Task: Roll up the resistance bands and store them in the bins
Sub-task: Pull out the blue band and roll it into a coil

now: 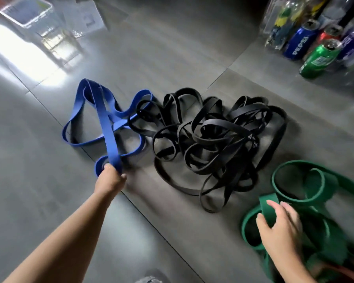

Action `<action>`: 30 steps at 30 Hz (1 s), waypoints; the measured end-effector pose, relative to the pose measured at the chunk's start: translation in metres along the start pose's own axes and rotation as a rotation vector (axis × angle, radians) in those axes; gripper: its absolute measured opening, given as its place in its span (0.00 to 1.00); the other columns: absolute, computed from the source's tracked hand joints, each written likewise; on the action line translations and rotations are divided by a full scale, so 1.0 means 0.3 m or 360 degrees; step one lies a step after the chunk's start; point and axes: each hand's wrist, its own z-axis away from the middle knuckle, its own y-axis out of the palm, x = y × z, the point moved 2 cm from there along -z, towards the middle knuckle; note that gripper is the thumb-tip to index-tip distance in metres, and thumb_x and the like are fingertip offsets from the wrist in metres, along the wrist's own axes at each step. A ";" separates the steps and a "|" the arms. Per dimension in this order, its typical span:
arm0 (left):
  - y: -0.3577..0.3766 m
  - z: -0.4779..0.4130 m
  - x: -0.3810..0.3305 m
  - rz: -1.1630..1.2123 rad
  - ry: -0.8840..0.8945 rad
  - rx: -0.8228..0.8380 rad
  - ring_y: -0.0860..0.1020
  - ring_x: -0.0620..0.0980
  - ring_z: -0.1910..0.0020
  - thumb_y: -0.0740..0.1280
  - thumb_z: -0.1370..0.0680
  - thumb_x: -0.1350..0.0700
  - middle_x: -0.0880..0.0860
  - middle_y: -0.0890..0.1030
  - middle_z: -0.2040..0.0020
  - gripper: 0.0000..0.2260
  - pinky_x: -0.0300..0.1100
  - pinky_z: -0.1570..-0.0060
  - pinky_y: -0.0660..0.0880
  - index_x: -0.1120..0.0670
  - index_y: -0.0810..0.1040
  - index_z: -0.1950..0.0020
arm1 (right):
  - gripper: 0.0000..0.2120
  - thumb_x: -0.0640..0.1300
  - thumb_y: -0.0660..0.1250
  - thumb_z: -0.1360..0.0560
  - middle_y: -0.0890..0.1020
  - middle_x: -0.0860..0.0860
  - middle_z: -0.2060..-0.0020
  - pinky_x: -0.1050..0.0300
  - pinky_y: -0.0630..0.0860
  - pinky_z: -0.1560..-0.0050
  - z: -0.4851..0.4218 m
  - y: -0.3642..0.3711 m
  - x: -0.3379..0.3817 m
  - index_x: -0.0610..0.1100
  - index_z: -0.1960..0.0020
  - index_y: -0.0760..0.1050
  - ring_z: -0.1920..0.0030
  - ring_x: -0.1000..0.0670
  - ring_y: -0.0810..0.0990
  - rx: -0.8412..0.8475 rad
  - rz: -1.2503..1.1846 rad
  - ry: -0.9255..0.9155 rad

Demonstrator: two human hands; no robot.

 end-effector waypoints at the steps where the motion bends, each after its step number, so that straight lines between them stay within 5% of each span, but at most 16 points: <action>1: 0.010 0.023 0.018 -0.0007 0.0026 0.0026 0.78 0.62 0.51 0.64 0.27 0.58 0.62 0.79 0.49 0.13 0.47 0.55 0.71 0.61 0.68 0.45 | 0.23 0.48 0.63 0.36 0.73 0.37 0.38 0.46 0.66 0.39 0.020 0.004 0.012 0.40 0.44 0.79 0.38 0.36 0.71 0.0030 -0.0019 -0.0028; 4: 0.014 0.141 0.035 0.0015 0.0119 0.0183 0.77 0.59 0.56 0.64 0.26 0.57 0.58 0.78 0.51 0.10 0.43 0.61 0.68 0.57 0.66 0.50 | 0.16 0.46 0.64 0.37 0.78 0.39 0.43 0.45 0.73 0.45 0.095 -0.013 0.071 0.41 0.53 0.82 0.45 0.37 0.78 0.0049 -0.0057 -0.0187; 8: -0.095 0.319 -0.038 -0.0248 0.0465 0.0312 0.72 0.56 0.60 0.65 0.27 0.56 0.55 0.75 0.54 0.13 0.43 0.63 0.68 0.56 0.65 0.47 | 0.10 0.36 0.71 0.33 0.77 0.38 0.43 0.56 0.68 0.47 0.200 -0.100 0.157 0.39 0.52 0.82 0.46 0.39 0.79 0.0163 -0.0095 -0.0345; 12: -0.316 0.522 -0.197 -0.0261 0.0900 0.0373 0.74 0.56 0.57 0.64 0.30 0.58 0.52 0.76 0.58 0.07 0.42 0.61 0.69 0.54 0.70 0.53 | 0.17 0.32 0.74 0.35 0.75 0.41 0.41 0.47 0.76 0.49 0.279 -0.257 0.214 0.40 0.47 0.80 0.49 0.40 0.80 0.0245 -0.0145 -0.0450; 15: -0.497 0.708 -0.292 -0.0352 0.1285 0.0361 0.76 0.55 0.54 0.64 0.28 0.58 0.52 0.77 0.54 0.12 0.40 0.63 0.66 0.55 0.72 0.45 | 0.18 0.35 0.72 0.32 0.71 0.42 0.38 0.56 0.72 0.51 0.329 -0.428 0.291 0.41 0.42 0.77 0.54 0.49 0.78 0.0319 -0.0130 -0.0547; 20: -0.786 1.007 -0.353 -0.0381 0.1695 0.0320 0.75 0.54 0.62 0.66 0.30 0.59 0.51 0.75 0.62 0.10 0.39 0.70 0.65 0.54 0.74 0.49 | 0.27 0.44 0.72 0.30 0.66 0.46 0.34 0.62 0.67 0.51 0.393 -0.763 0.485 0.46 0.33 0.69 0.51 0.50 0.77 0.0347 -0.0016 -0.0762; 25: -0.950 1.325 -0.350 -0.0118 0.1966 0.0364 0.72 0.49 0.65 0.68 0.29 0.59 0.49 0.75 0.63 0.11 0.37 0.66 0.67 0.50 0.73 0.49 | 0.46 0.53 0.78 0.37 0.67 0.52 0.33 0.57 0.75 0.45 0.552 -1.009 0.712 0.55 0.26 0.56 0.46 0.56 0.79 0.0802 -0.0047 -0.0974; 28: -1.037 1.468 -0.339 0.0256 0.2025 0.0375 0.73 0.43 0.66 0.70 0.29 0.59 0.49 0.78 0.61 0.11 0.36 0.66 0.71 0.52 0.76 0.48 | 0.44 0.35 0.77 0.36 0.77 0.57 0.47 0.73 0.72 0.52 0.709 -1.089 0.779 0.53 0.30 0.56 0.55 0.70 0.77 0.0976 -0.0462 -0.1182; 30: -1.087 1.529 -0.329 0.0514 0.2041 0.0328 0.71 0.41 0.67 0.71 0.30 0.58 0.49 0.76 0.64 0.09 0.32 0.66 0.69 0.57 0.77 0.52 | 0.32 0.27 0.74 0.35 0.78 0.55 0.56 0.69 0.73 0.57 0.779 -1.136 0.790 0.46 0.39 0.65 0.60 0.67 0.78 0.0945 -0.0835 -0.1225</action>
